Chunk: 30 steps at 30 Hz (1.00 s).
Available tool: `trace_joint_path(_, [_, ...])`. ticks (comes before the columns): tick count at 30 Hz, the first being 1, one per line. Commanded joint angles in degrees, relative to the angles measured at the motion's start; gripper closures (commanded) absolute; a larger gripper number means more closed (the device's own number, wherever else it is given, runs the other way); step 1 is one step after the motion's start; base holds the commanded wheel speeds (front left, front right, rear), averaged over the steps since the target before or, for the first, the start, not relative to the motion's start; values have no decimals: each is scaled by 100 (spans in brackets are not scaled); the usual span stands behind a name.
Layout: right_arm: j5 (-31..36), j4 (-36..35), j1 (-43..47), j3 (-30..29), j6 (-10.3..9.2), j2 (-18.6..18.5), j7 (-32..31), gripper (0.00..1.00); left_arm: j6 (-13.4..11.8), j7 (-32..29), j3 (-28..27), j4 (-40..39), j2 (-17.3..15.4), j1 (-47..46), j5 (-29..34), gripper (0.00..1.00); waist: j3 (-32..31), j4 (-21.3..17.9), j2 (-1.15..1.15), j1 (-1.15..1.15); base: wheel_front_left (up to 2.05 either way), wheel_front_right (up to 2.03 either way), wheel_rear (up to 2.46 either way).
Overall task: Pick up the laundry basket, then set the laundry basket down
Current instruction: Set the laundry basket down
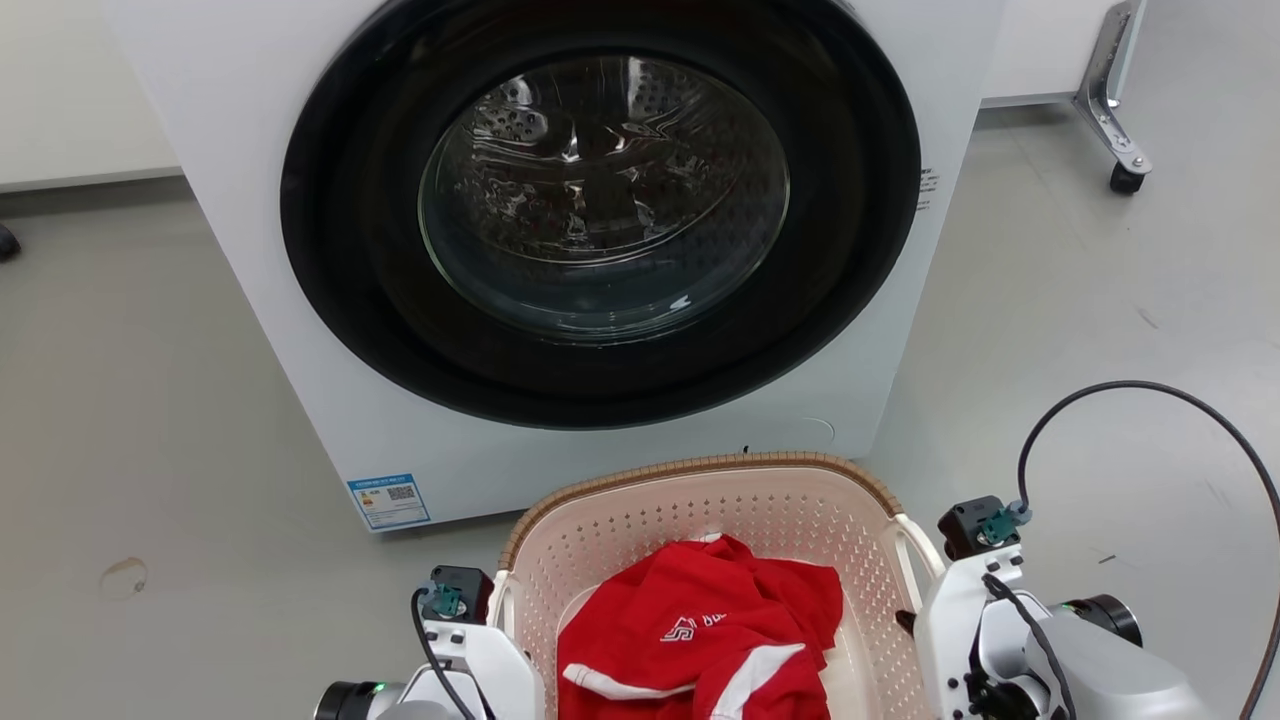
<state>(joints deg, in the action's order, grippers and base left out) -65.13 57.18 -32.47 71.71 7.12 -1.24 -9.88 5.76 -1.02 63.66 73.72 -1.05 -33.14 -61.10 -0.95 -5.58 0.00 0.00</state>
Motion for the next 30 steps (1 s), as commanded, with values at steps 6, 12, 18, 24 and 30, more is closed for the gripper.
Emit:
trace_joint_path(6, [35,3,-246,35,36,-164,475,100,-136,188,40,3,-184,-345,104,100,424,60,0,0,0,0,0])
trace_joint_path(12, [221,43,-460,59,36,-170,1192,100,-439,713,38,-117,-183,-660,170,100,1223,169,0,0,0,0,0])
trace_joint_path(18, [343,17,-693,83,36,-330,1781,100,-798,1149,90,-255,-183,-1014,273,100,2196,267,0,0,0,0,0])
trace_joint_path(24, [419,15,-981,101,36,-558,2193,100,-1148,1504,73,-496,-183,-1391,358,100,3076,366,0,0,0,0,0])
trace_joint_path(30, [447,13,-1163,101,36,-742,2412,100,-1383,1594,62,-861,-183,-1636,485,100,3790,470,0,0,0,0,0])
